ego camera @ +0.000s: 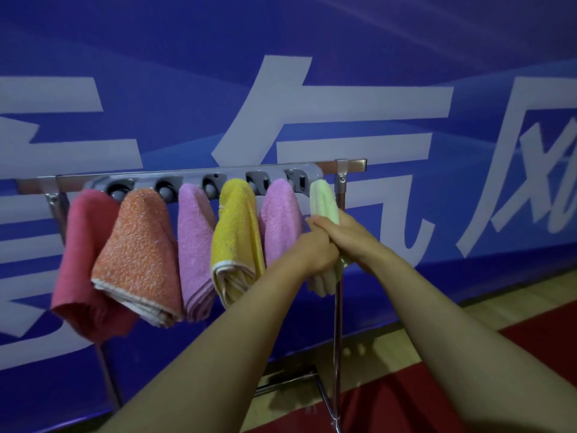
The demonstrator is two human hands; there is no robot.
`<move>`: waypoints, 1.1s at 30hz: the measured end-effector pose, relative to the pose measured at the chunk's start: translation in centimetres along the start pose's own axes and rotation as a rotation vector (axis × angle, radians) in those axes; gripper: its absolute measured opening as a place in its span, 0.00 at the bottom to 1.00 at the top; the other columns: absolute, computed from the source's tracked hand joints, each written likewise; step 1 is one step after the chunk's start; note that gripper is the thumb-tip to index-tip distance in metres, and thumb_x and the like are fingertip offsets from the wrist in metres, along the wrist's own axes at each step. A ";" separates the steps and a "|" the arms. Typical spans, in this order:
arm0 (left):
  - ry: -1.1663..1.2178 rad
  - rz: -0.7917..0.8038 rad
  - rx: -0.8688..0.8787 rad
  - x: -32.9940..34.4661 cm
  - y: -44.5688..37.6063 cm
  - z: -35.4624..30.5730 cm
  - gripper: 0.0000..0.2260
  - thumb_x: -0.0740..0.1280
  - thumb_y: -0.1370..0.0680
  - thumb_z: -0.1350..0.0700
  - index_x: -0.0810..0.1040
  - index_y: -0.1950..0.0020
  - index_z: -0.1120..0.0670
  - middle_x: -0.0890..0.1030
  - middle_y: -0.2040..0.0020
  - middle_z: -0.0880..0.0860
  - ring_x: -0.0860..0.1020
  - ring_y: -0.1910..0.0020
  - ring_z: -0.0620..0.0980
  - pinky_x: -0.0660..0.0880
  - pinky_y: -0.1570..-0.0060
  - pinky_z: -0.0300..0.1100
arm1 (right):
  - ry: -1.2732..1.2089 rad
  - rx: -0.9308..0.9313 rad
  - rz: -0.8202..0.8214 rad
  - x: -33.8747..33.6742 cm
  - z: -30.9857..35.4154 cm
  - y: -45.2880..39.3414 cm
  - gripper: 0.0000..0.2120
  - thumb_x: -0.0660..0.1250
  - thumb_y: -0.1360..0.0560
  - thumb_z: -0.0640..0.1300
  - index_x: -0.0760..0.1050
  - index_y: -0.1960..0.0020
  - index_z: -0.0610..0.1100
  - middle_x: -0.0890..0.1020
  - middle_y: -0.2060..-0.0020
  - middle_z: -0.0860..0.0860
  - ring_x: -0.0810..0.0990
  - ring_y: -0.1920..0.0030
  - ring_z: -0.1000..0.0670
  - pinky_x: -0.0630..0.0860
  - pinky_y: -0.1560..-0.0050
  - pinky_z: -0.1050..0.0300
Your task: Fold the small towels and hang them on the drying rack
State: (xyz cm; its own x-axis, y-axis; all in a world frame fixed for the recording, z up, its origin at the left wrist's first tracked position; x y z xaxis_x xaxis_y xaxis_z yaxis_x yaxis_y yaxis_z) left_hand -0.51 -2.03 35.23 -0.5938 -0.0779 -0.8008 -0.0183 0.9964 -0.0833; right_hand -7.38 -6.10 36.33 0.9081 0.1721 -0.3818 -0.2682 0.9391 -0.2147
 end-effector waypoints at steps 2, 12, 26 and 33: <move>0.051 0.122 -0.047 2.3 0.4 1.7 0.22 0.57 0.14 0.60 0.62 0.22 0.67 0.85 0.44 0.65 0.86 0.48 0.59 0.83 0.44 0.53 | 0.067 -0.014 -0.004 -0.2 0.2 0.2 0.14 0.68 0.20 0.50 0.72 0.36 0.51 0.81 0.50 0.51 0.79 0.54 0.53 0.73 0.61 0.60; 0.154 0.559 -0.391 8.1 6.2 5.5 0.32 0.51 0.13 0.40 0.71 0.30 0.70 0.79 0.34 0.70 0.83 0.39 0.65 0.81 0.44 0.51 | 0.453 0.127 0.000 0.4 -2.1 1.3 0.41 0.65 0.31 0.73 0.66 0.28 0.48 0.78 0.38 0.48 0.73 0.34 0.41 0.68 0.35 0.40; 0.095 0.327 -0.094 -1.2 8.7 0.7 0.17 0.56 0.12 0.55 0.81 0.40 0.64 0.87 0.49 0.58 0.87 0.53 0.57 0.83 0.57 0.45 | 0.623 -0.009 -0.216 -2.9 7.4 5.5 0.28 0.63 0.22 0.57 0.66 0.27 0.43 0.74 0.33 0.43 0.67 0.31 0.38 0.66 0.36 0.43; 0.041 0.079 0.092 -9.8 12.2 -1.0 0.15 0.59 0.13 0.55 0.84 0.48 0.58 0.88 0.55 0.52 0.86 0.63 0.48 0.83 0.59 0.41 | 0.470 -0.356 -0.214 -1.5 15.4 8.8 0.14 0.64 0.21 0.46 0.77 0.62 0.40 0.81 0.65 0.48 0.76 0.62 0.47 0.74 0.59 0.50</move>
State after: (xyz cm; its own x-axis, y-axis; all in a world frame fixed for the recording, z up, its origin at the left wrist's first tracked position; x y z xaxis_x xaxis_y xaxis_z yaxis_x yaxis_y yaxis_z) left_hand 4.24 10.92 42.66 -0.6228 0.0043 -0.7824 0.1029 0.9917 -0.0764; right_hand -6.18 6.52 48.84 0.7364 -0.2339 -0.6348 -0.2608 0.7676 -0.5854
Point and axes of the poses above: each hand's wrist, its own y-axis away from the middle knuckle, its own x-axis out of the palm, z = x × y, the point moved 10 cm from there along -y, towards the middle knuckle
